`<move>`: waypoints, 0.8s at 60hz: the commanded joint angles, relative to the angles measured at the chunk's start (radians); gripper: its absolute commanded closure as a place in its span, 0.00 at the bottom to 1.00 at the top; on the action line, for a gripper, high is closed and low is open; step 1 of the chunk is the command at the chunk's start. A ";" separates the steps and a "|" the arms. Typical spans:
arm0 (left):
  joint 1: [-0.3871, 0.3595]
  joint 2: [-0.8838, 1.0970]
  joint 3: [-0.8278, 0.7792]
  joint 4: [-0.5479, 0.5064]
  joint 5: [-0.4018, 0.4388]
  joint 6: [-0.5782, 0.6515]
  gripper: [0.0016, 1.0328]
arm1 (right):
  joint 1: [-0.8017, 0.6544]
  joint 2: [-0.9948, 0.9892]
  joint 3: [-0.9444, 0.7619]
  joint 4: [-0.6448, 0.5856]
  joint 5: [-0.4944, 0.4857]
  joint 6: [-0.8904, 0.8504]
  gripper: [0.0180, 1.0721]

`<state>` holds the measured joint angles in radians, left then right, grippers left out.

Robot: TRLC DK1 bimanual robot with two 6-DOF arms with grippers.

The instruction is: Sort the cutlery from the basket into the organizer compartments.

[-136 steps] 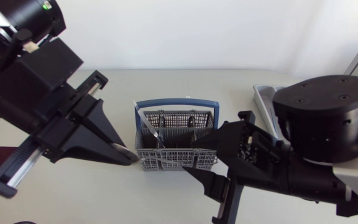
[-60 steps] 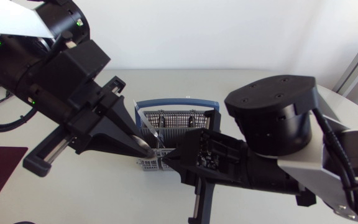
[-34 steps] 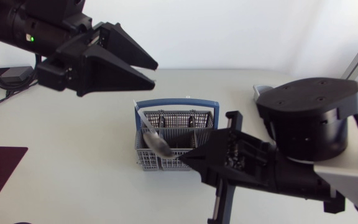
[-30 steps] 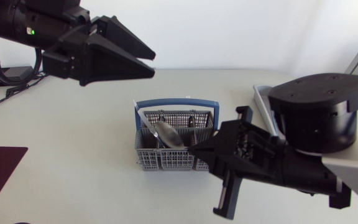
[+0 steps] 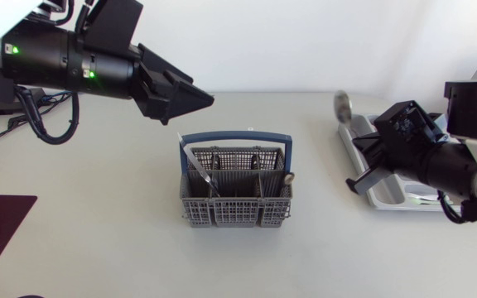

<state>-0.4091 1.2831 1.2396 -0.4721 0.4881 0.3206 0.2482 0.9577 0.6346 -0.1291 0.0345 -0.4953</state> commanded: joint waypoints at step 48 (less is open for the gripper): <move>-0.062 -0.130 -0.272 0.069 -0.373 -0.178 0.19 | -0.414 0.964 0.600 0.167 0.294 0.041 0.95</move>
<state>-0.4725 1.1675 0.9932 -0.4107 0.1219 0.1753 -0.1501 1.8626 1.1690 0.0608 0.3122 -0.5026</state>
